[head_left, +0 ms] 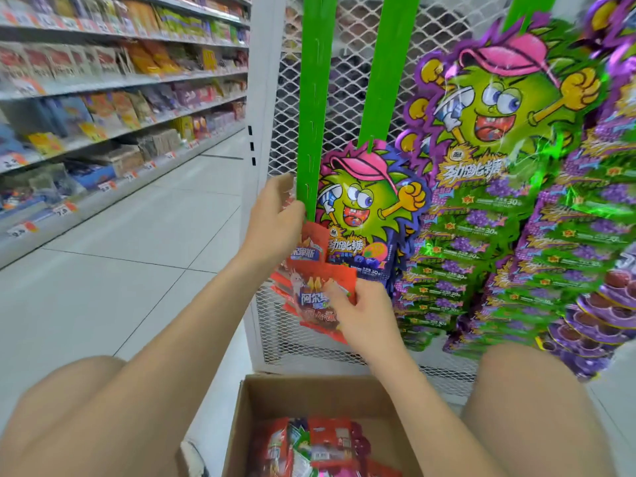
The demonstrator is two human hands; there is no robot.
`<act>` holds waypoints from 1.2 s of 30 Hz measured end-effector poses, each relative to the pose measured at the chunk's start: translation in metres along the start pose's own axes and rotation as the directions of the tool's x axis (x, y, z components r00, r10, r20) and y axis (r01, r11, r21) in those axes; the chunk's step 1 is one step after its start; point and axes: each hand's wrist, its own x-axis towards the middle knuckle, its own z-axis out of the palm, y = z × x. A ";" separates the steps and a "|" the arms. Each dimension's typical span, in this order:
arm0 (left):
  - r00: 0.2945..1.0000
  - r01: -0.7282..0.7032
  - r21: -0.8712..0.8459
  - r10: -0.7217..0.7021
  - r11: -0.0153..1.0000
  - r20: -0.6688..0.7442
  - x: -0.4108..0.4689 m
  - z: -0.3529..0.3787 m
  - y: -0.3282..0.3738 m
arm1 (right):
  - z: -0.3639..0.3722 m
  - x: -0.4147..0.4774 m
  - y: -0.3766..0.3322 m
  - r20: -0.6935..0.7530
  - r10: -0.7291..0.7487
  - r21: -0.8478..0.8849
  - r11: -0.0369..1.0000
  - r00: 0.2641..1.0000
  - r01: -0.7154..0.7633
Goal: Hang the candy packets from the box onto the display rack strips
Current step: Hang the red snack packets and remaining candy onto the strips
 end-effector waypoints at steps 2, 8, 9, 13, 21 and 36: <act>0.997 0.073 -0.078 -0.069 0.994 0.043 0.013 0.006 0.002 | -0.006 0.004 -0.002 -0.031 0.080 0.068 0.995 0.996 -0.078; 0.996 0.085 -0.068 -0.085 0.994 0.008 0.018 0.008 0.013 | -0.023 0.033 -0.021 -0.122 -0.100 0.014 0.995 0.988 0.103; 0.996 0.085 -0.055 -0.085 0.995 -0.007 0.018 0.005 0.012 | -0.024 0.041 -0.026 -0.148 -0.125 0.029 0.991 0.981 0.131; 0.994 0.109 -0.078 -0.109 0.991 -0.003 0.015 -0.011 0.018 | -0.015 0.068 -0.055 -0.167 -0.151 0.080 0.983 0.974 0.166; 0.975 0.150 -0.068 -0.136 0.986 0.176 0.005 -0.030 0.019 | 0.014 0.084 -0.086 -0.270 0.017 0.099 0.995 0.963 0.010; 0.986 0.073 0.035 -0.077 0.997 0.147 -0.006 -0.031 0.016 | 0.012 0.066 -0.061 -0.283 -0.126 -0.212 0.975 0.951 0.066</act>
